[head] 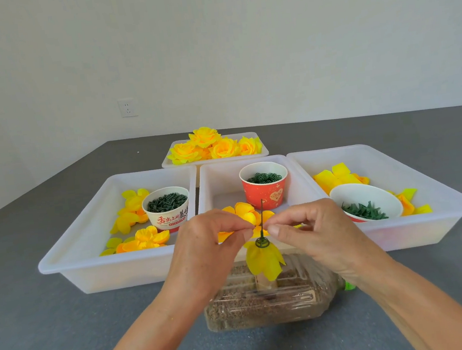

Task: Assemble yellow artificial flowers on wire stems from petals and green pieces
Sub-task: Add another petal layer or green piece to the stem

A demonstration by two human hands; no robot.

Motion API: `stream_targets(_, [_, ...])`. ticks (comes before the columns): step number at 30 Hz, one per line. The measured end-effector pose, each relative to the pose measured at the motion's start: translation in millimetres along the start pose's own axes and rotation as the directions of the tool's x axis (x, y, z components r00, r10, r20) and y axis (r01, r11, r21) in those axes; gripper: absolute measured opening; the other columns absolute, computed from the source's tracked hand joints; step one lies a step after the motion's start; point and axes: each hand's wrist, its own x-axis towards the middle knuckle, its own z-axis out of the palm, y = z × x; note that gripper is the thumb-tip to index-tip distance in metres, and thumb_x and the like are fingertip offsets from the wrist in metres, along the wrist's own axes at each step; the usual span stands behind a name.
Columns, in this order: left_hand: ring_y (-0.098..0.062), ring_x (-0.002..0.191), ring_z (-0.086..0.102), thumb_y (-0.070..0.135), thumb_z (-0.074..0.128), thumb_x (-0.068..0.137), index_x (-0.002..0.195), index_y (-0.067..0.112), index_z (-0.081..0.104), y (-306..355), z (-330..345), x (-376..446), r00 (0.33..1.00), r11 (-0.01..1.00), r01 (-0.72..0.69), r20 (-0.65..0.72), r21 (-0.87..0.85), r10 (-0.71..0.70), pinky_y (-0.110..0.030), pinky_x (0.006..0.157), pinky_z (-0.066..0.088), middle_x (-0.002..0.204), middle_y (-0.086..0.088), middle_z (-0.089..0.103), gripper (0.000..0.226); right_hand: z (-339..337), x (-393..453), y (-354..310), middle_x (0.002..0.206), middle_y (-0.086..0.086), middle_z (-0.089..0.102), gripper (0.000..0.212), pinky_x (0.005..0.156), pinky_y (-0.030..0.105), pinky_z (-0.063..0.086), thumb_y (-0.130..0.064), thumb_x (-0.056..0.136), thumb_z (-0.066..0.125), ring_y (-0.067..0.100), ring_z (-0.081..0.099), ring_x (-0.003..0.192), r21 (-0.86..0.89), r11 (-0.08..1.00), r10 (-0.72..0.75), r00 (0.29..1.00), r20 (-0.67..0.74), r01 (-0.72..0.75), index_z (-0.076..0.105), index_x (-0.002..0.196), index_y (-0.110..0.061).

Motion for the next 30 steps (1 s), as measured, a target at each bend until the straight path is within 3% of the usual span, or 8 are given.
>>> stream_targets(4, [0.0, 0.082, 0.063, 0.016, 0.075, 0.076, 0.072, 0.032, 0.072, 1, 5, -1, 0.999, 0.999, 0.036, 0.038, 0.02, -0.037, -0.027, 0.081, 0.049, 0.082, 0.014, 0.07, 0.016, 8, 2, 1, 0.076, -0.005, 0.073, 0.014, 0.079, 0.04, 0.055, -0.015, 0.074, 0.077, 0.012, 0.067, 0.077, -0.011, 1.0, -0.009, 1.0, 0.01, 0.009, 0.074, 0.065, -0.026])
stream_targets(9, [-0.007, 0.086, 0.062, 0.015, 0.075, 0.076, 0.078, 0.021, 0.076, -2, 5, -1, 0.996, 0.99, -0.058, 0.074, 0.128, 0.049, -0.029, 0.082, 0.046, 0.085, 0.012, 0.07, 0.006, 12, 2, 11, 0.077, -0.011, 0.071, 0.021, 0.072, 0.032, 0.053, -0.02, 0.074, 0.077, 0.007, 0.065, 0.073, -0.042, 0.997, -0.06, 0.998, 0.013, 0.061, 0.072, 0.071, -0.039])
stream_targets(13, [-0.015, 0.087, 0.06, 0.008, 0.075, 0.075, 0.078, 0.013, 0.076, -1, 7, -1, 0.985, 0.967, -0.159, 0.095, 0.199, 0.143, -0.032, 0.081, 0.045, 0.084, 0.006, 0.07, 0.006, 17, -3, 19, 0.073, -0.013, 0.07, 0.009, 0.06, 0.019, 0.051, -0.034, 0.072, 0.072, 0.0, 0.059, 0.06, -0.006, 0.998, -0.061, 0.998, 0.008, 0.061, 0.071, 0.072, -0.043])
stream_targets(18, [-0.018, 0.088, 0.06, 0.005, 0.075, 0.074, 0.076, 0.011, 0.075, 0, 8, -3, 0.978, 0.949, -0.196, 0.116, 0.246, 0.172, -0.037, 0.083, 0.045, 0.084, 0.004, 0.07, 0.006, 20, -6, 22, 0.073, -0.012, 0.07, 0.017, 0.06, 0.019, 0.051, -0.024, 0.075, 0.073, -0.002, 0.059, 0.06, 0.035, 0.997, -0.066, 0.998, -0.004, 0.066, 0.072, 0.07, -0.04])
stream_targets(21, [-0.011, 0.089, 0.061, 0.01, 0.072, 0.079, 0.082, 0.013, 0.076, 0, 1, 0, 0.977, 0.967, -0.157, 0.176, 0.2, 0.122, -0.03, 0.085, 0.045, 0.088, 0.007, 0.069, 0.006, 15, -6, 18, 0.079, 0.0, 0.073, 0.013, 0.071, 0.026, 0.055, -0.016, 0.076, 0.072, 0.007, 0.065, 0.072, 0.144, 0.99, 0.008, 1.0, 0.029, -0.012, 0.075, 0.07, -0.027])
stream_targets(24, [-0.001, 0.085, 0.061, 0.014, 0.067, 0.084, 0.088, 0.016, 0.076, -4, -8, 2, 0.997, 0.991, -0.049, 0.065, 0.125, 0.041, -0.013, 0.076, 0.044, 0.087, 0.01, 0.07, 0.01, 8, -4, 14, 0.085, 0.008, 0.074, 0.009, 0.066, 0.019, 0.053, -0.011, 0.08, 0.069, 0.009, 0.067, 0.075, 0.31, 0.947, 0.079, 0.997, 0.008, -0.078, 0.076, 0.077, -0.015])
stream_targets(26, [0.0, 0.084, 0.061, 0.016, 0.067, 0.084, 0.089, 0.017, 0.076, -8, -10, 3, 0.999, 0.996, 0.024, -0.026, 0.089, -0.022, -0.01, 0.073, 0.043, 0.088, 0.009, 0.071, 0.01, 10, -3, 12, 0.086, 0.004, 0.074, 0.007, 0.069, 0.02, 0.054, -0.011, 0.079, 0.07, 0.007, 0.067, 0.078, 0.249, 0.968, 0.039, 0.999, -0.012, -0.035, 0.076, 0.079, -0.015])
stream_targets(30, [-0.002, 0.083, 0.063, 0.018, 0.067, 0.084, 0.087, 0.019, 0.076, -7, -6, 0, 0.997, 0.996, 0.08, -0.021, 0.026, -0.08, -0.015, 0.077, 0.046, 0.085, 0.008, 0.073, 0.009, 17, -1, 11, 0.088, 0.0, 0.074, 0.004, 0.078, 0.032, 0.054, -0.012, 0.073, 0.077, 0.013, 0.068, 0.088, 0.084, 0.996, -0.004, 1.0, -0.015, 0.005, 0.075, 0.073, -0.016])
